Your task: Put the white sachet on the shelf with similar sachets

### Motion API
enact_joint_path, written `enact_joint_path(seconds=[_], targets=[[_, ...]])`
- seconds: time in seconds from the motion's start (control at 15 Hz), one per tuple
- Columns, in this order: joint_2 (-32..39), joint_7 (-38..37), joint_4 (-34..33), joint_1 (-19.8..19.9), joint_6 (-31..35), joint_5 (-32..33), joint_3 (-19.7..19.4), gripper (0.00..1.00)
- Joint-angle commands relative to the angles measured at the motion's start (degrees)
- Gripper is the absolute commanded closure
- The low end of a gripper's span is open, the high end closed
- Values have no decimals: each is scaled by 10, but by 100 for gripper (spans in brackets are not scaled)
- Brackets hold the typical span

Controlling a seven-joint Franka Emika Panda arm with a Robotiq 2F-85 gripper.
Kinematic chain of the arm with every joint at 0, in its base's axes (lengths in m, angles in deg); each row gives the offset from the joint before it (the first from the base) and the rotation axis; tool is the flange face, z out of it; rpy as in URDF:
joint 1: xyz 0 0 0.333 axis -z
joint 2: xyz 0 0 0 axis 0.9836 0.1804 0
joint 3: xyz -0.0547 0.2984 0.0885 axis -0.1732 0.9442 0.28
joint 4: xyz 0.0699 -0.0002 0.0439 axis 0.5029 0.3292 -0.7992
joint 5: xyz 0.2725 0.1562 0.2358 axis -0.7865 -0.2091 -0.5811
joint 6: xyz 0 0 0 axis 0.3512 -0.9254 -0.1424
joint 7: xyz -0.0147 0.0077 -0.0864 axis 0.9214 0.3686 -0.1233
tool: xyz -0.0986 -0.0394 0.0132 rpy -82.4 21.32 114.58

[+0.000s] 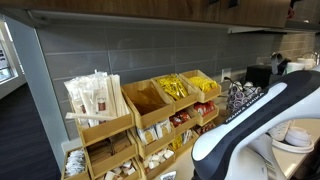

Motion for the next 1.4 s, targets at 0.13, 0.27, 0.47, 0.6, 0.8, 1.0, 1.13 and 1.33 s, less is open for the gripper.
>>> enact_joint_path(seconds=[0.13,0.27,0.47,0.6,0.8,1.0,1.13,1.33], targets=[[-17,-56,2,5,-8,62,-6,0],[-17,-56,2,5,-8,62,-6,0],[-6,-52,-14,5,-2,55,-6,0],[-8,-45,-28,6,-4,42,-8,0],[7,-57,-39,8,2,48,-10,8],[26,-53,-49,12,12,43,-14,2],[41,-49,-58,15,26,39,-17,0],[54,-50,-69,20,36,31,-20,26]])
